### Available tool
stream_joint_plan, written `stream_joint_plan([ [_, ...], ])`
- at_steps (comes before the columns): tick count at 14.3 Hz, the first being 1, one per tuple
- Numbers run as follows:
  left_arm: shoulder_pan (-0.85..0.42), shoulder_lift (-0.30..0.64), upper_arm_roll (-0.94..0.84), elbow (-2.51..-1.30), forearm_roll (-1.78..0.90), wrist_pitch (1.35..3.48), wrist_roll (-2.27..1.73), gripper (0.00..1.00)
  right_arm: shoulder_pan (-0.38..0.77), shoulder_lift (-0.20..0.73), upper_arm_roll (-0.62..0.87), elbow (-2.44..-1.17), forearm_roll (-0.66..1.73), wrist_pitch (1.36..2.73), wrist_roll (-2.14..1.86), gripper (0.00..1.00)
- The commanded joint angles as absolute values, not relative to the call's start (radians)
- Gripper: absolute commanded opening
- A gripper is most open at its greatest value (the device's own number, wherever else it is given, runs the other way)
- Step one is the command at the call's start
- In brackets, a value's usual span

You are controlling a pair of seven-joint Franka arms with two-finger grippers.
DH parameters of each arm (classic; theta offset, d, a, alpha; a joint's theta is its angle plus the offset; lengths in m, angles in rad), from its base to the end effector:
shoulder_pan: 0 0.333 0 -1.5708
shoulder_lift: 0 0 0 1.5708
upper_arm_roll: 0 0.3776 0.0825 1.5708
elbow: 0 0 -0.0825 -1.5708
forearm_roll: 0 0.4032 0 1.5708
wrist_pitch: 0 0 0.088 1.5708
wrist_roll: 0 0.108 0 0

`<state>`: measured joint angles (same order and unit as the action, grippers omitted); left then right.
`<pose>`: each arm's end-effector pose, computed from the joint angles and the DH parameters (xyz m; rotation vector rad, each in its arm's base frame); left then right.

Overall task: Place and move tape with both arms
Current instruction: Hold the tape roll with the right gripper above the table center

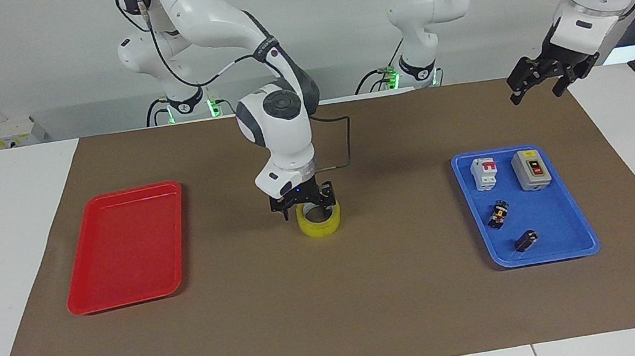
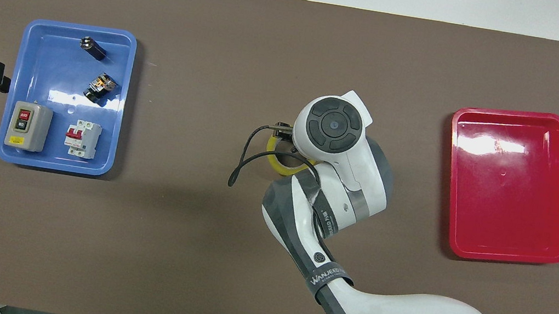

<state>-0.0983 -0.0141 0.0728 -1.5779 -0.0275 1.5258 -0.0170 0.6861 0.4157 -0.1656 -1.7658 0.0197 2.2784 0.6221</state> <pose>0.5634 -0.0171 0.6858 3.1133 -0.0144 -0.0601 0.6033 0.3617 0.3859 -3.1197 0.1504 -0.1775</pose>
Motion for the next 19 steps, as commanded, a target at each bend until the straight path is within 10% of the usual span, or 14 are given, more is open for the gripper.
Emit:
stream_joint_plan([
  [1, -0.066, -0.011, 0.071, -1.566, -0.043, 1.474, 0.003, 1.00, 0.672, 0.382, -0.167, -1.831, 0.028, 2.306, 0.548, 1.00],
  [7, -0.026, -0.069, 0.072, -1.663, -0.040, 1.492, 0.067, 1.00, 0.670, 0.364, -0.167, -1.890, 0.028, 2.327, 0.514, 0.98],
  [13, -0.037, -0.061, 0.071, -1.664, -0.038, 1.574, 0.077, 1.00, 0.672, 0.360, -0.166, -1.901, 0.031, 2.329, 0.489, 0.62],
  [18, -0.035, -0.061, 0.067, -1.663, -0.038, 1.566, 0.067, 1.00, 0.675, 0.360, -0.152, -1.899, 0.097, 2.335, 0.495, 0.00],
  [19, -0.031, -0.058, 0.066, -1.658, -0.038, 1.592, 0.067, 1.00, 0.675, 0.360, -0.150, -1.898, 0.100, 2.332, 0.497, 0.00],
])
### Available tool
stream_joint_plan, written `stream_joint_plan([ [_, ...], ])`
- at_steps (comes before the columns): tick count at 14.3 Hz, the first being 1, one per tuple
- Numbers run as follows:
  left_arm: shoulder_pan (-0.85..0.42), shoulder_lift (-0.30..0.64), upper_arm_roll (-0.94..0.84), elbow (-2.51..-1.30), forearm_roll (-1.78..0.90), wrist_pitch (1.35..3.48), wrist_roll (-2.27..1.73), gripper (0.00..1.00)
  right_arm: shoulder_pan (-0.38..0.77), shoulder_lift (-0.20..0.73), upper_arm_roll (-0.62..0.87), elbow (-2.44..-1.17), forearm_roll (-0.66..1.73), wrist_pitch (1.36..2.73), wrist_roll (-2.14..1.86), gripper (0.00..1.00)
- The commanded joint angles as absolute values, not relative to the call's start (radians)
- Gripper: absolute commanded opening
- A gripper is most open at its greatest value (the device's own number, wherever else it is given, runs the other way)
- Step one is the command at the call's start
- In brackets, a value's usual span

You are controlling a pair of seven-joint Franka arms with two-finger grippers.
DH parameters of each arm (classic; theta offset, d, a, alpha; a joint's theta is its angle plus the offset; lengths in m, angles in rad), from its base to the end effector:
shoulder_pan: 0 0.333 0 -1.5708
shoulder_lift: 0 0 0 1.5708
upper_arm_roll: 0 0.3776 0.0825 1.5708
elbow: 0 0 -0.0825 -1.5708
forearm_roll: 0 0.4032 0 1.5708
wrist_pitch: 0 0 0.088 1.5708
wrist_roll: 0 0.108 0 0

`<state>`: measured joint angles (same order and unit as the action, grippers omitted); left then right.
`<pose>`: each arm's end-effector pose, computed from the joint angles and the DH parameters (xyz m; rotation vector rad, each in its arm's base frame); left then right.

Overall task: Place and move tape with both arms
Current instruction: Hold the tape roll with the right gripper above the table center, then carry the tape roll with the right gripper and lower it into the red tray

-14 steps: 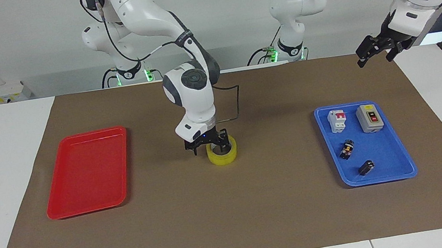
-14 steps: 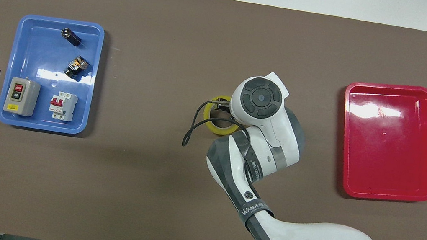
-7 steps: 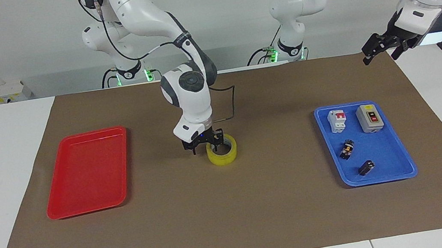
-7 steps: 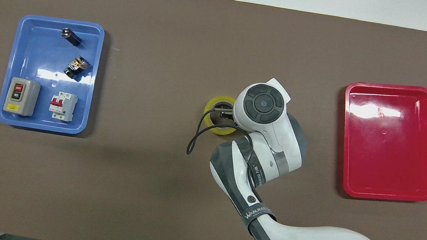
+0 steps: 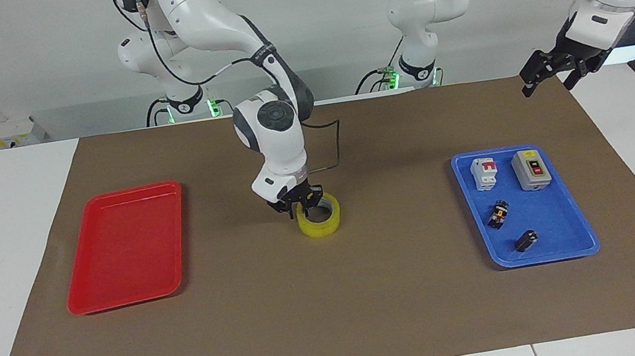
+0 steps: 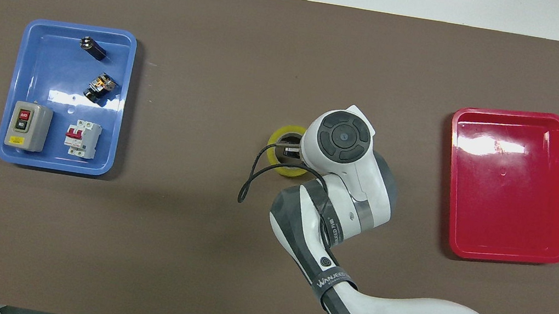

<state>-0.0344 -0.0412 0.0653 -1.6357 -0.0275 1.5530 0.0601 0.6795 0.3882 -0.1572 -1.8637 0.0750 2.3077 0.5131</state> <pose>0.5552 0.0150 0.6750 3.1086 -0.0454 -0.0625 0.5823 0.3479 0.3614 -3.1114 0.0408 -0.0846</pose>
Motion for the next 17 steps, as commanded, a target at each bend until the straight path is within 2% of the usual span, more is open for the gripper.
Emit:
stream_joint_plan([
  [1, -0.034, -0.055, 0.066, -1.654, -0.038, 1.617, 0.066, 1.00, 0.676, 0.360, -0.150, -1.894, 0.100, 2.323, 0.494, 0.00],
  [4, -0.038, -0.058, 0.066, -1.661, -0.038, 1.601, 0.066, 1.00, 0.651, 0.360, -0.155, -1.826, 0.081, 2.208, 0.416, 0.00],
  [6, -0.037, -0.058, 0.067, -1.660, -0.038, 1.603, 0.066, 1.00, 0.580, 0.338, -0.156, -1.772, 0.081, 2.104, 0.344, 0.00],
  [11, -0.037, -0.058, 0.067, -1.661, -0.038, 1.603, 0.066, 1.00, 0.356, 0.215, -0.160, -1.776, 0.074, 1.951, 0.102, 0.00],
  [14, -0.037, -0.058, 0.067, -1.660, -0.038, 1.603, 0.066, 1.00, 0.217, 0.203, -0.160, -1.821, 0.060, 1.957, -0.041, 0.00],
  [17, -0.037, -0.058, 0.066, -1.661, -0.038, 1.603, 0.066, 1.00, 0.092, 0.180, -0.160, -1.905, 0.055, 2.038, -0.182, 0.00],
])
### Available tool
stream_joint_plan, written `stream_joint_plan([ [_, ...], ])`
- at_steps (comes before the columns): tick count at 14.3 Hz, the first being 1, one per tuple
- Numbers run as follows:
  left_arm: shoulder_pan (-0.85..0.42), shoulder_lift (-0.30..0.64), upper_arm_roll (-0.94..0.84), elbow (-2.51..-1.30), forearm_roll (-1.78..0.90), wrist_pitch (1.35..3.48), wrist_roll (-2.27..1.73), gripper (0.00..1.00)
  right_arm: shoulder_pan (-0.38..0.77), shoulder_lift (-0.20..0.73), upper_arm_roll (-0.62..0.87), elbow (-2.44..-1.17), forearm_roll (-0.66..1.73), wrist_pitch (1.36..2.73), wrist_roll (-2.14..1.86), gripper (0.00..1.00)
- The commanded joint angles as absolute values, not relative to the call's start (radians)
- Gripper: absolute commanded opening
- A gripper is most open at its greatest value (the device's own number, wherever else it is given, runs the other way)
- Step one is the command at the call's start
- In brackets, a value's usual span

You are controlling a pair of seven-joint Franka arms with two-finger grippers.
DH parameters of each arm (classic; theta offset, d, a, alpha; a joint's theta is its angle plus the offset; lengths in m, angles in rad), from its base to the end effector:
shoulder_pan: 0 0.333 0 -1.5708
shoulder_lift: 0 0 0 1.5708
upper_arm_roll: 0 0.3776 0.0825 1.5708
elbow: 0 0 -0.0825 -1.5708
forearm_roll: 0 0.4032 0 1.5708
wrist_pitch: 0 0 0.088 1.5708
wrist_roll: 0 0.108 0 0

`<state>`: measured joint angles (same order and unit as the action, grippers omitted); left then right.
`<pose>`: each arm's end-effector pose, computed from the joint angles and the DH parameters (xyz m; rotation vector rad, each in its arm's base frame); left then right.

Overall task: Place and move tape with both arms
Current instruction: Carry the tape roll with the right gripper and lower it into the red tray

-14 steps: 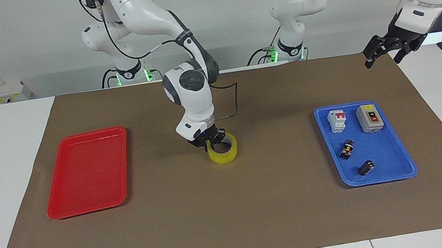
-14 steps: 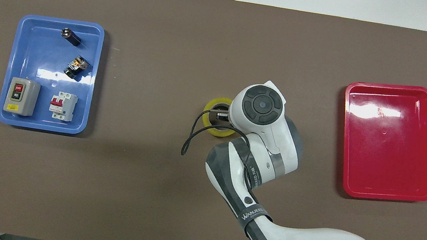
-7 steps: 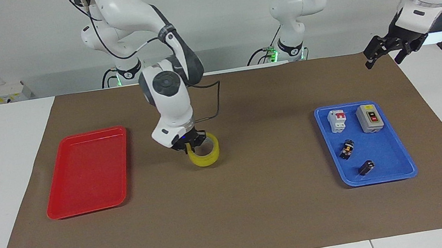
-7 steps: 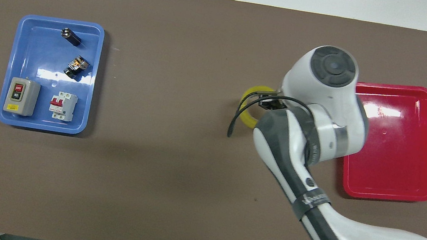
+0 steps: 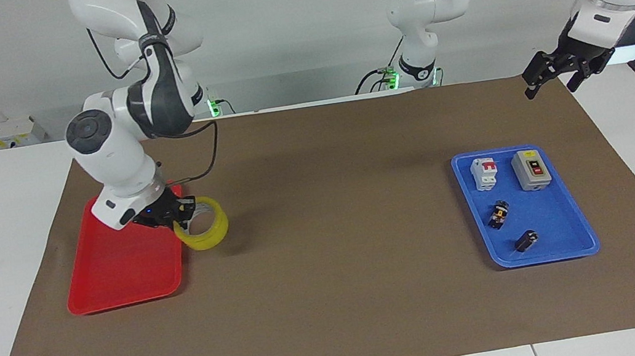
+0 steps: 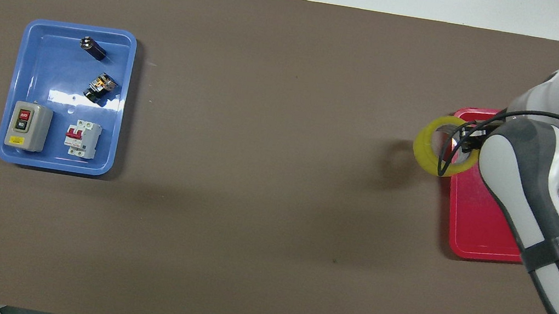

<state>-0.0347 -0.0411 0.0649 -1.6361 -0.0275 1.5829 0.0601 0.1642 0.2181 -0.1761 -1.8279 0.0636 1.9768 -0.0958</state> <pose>0.5585 0.0148 0.6773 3.1105 -0.0458 -0.0168 0.6385 0.0040 0.4608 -3.1156 -0.0930 0.1002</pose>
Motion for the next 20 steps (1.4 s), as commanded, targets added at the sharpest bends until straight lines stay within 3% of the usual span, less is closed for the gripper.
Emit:
stream_joint_plan([
  [1, -0.037, -0.058, 0.067, -1.661, -0.038, 1.603, 0.066, 1.00, 0.060, 0.176, -0.160, -1.929, 0.043, 2.071, -0.239, 0.00],
  [6, -0.037, -0.058, 0.066, -1.661, -0.038, 1.603, 0.066, 1.00, -0.086, 0.164, -0.160, -1.960, 0.017, 2.082, -0.451, 0.00],
  [9, -0.037, -0.058, 0.067, -1.661, -0.038, 1.603, 0.066, 1.00, -0.113, 0.164, -0.160, -1.994, 0.017, 2.143, -0.469, 0.00],
  [13, -0.037, -0.058, 0.067, -1.661, -0.038, 1.603, 0.066, 1.00, -0.117, 0.167, -0.160, -2.052, 0.017, 2.249, -0.468, 0.00],
  [20, -0.037, -0.058, 0.067, -1.660, -0.038, 1.603, 0.066, 1.00, -0.106, 0.187, -0.156, -2.086, 0.021, 2.264, -0.462, 0.00],
])
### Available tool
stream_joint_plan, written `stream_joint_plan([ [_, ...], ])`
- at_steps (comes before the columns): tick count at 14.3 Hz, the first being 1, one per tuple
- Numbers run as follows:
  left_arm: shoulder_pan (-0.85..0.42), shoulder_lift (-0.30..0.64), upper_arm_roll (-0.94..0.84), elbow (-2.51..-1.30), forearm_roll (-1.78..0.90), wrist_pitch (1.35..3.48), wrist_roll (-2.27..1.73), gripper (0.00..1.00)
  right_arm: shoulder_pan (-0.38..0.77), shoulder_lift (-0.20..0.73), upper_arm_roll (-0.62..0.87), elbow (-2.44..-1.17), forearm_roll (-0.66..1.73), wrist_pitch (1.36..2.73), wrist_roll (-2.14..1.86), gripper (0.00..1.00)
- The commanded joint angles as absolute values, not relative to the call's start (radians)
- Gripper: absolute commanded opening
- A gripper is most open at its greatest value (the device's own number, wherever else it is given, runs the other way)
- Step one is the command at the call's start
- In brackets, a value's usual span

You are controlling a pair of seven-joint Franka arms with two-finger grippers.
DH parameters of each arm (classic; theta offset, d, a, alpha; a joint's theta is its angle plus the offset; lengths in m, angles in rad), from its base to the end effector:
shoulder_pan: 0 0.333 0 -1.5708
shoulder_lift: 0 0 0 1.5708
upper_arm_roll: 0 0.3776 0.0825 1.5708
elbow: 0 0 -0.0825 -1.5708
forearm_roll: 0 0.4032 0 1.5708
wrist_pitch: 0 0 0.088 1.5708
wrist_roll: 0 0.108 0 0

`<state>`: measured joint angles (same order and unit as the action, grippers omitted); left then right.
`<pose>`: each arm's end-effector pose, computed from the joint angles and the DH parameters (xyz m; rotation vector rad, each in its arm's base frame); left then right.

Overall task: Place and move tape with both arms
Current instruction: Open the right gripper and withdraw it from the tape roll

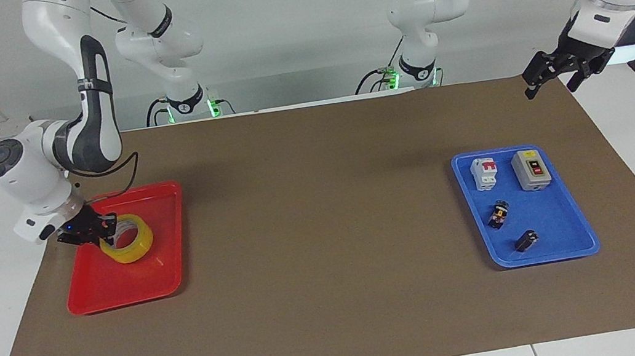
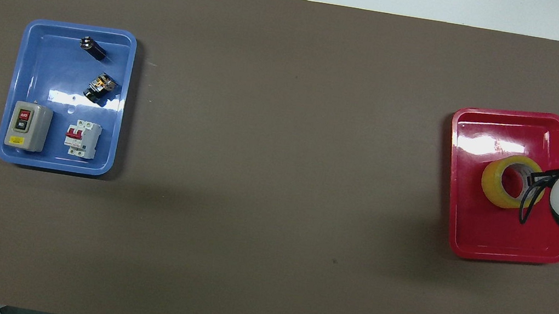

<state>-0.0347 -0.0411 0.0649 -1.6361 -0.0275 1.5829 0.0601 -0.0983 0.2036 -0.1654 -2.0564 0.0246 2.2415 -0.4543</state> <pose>0.5585 0.0148 0.6773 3.1105 -0.0458 -0.0168 0.5868 -0.1538 0.3854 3.1212 0.2789 -0.0306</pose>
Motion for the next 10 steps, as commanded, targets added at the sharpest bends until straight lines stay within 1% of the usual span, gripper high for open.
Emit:
stream_joint_plan([
  [1, -0.037, -0.058, 0.067, -1.661, -0.038, 1.603, 0.066, 1.00, -0.098, 0.186, -0.156, -2.092, 0.021, 2.267, -0.460, 0.00],
  [3, -0.037, -0.058, 0.067, -1.661, -0.038, 1.603, 0.066, 1.00, -0.092, 0.181, -0.156, -2.106, 0.023, 2.267, -0.457, 0.00],
  [4, -0.037, -0.058, 0.067, -1.661, -0.038, 1.603, 0.066, 1.00, -0.091, 0.181, -0.156, -2.105, 0.023, 2.267, -0.460, 0.19],
  [5, -0.037, -0.058, 0.067, -1.661, -0.038, 1.603, 0.066, 1.00, -0.091, 0.183, -0.156, -2.099, 0.021, 2.267, -0.463, 0.75],
  [6, -0.037, -0.060, 0.066, -1.661, -0.038, 1.603, 0.066, 1.00, -0.092, 0.183, -0.156, -2.083, 0.021, 2.257, -0.466, 1.00],
  [8, -0.037, -0.058, 0.067, -1.660, -0.038, 1.603, 0.066, 1.00, -0.089, 0.173, -0.150, -2.037, 0.023, 2.208, -0.459, 1.00],
  [10, -0.037, -0.060, 0.067, -1.660, -0.038, 1.601, 0.066, 1.00, -0.080, 0.150, -0.147, -1.968, 0.028, 2.108, -0.456, 1.00],
])
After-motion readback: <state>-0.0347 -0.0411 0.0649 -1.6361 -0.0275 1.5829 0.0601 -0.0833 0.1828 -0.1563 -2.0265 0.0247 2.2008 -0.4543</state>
